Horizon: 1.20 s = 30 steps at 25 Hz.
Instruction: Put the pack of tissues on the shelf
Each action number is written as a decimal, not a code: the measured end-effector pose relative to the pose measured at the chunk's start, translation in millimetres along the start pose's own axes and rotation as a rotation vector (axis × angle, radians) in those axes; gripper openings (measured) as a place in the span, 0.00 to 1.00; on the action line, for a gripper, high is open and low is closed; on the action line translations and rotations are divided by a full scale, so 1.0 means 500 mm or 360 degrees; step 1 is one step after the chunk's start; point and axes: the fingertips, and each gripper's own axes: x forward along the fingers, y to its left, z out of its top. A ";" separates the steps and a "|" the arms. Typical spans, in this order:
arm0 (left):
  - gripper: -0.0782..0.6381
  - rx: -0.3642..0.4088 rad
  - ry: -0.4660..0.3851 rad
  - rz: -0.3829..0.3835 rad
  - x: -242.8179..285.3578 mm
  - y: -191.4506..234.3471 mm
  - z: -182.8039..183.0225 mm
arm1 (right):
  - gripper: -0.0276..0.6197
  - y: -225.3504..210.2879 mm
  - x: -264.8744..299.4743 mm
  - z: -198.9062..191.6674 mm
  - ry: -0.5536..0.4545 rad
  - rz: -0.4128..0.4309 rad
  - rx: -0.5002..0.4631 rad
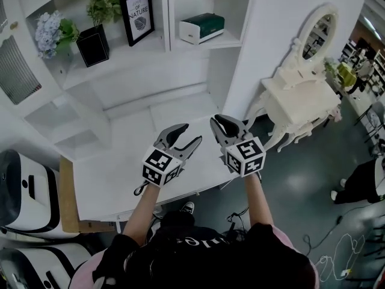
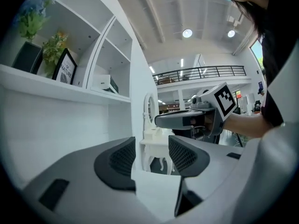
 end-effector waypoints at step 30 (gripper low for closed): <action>0.30 -0.0238 0.0016 0.0291 -0.413 -0.196 -0.142 | 0.16 0.433 -0.191 -0.157 0.0139 0.0318 0.0200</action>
